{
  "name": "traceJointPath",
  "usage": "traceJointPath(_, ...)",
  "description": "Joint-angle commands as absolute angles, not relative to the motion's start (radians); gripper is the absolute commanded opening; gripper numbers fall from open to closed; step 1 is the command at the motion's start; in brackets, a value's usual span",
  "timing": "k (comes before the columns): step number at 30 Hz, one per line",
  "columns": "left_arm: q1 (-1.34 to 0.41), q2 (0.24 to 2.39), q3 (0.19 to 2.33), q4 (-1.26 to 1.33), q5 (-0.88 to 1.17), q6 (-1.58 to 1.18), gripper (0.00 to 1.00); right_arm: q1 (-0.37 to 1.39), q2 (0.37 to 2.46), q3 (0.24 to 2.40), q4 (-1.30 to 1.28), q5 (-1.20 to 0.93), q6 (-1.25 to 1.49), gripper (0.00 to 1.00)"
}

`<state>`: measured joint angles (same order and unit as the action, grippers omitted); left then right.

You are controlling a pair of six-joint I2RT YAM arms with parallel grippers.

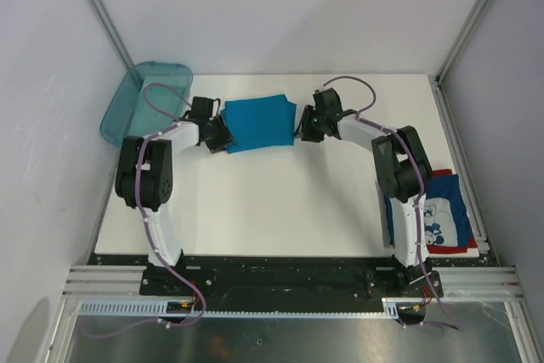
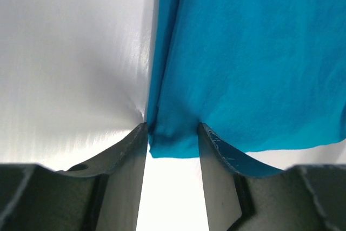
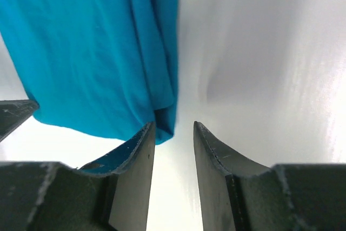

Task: Fold and stack the t-shirts
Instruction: Fold the long partially folded tshirt into a neat square

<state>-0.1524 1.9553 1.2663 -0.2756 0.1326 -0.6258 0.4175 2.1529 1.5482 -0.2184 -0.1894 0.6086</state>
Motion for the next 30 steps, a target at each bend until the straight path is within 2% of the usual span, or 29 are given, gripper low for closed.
traceJointPath(1,-0.139,1.857,1.246,-0.301,0.090,-0.591,0.47,0.447,2.079,1.543,-0.147,-0.149,0.601,0.40)
traceJointPath(8,-0.123,1.804,1.230,-0.308,0.083,-0.590,0.50,0.467,2.091,1.559,-0.119,-0.158,0.596,0.42)
traceJointPath(21,-0.134,1.925,1.247,-0.307,0.164,-0.597,0.47,0.474,2.159,1.586,-0.185,-0.120,0.601,0.40)
traceJointPath(25,-0.140,1.949,1.247,-0.307,0.166,-0.606,0.47,0.476,2.177,1.588,-0.174,-0.135,0.613,0.35)
traceJointPath(30,-0.151,1.968,1.261,-0.305,0.174,-0.618,0.43,0.480,2.193,1.595,-0.167,-0.151,0.626,0.21)
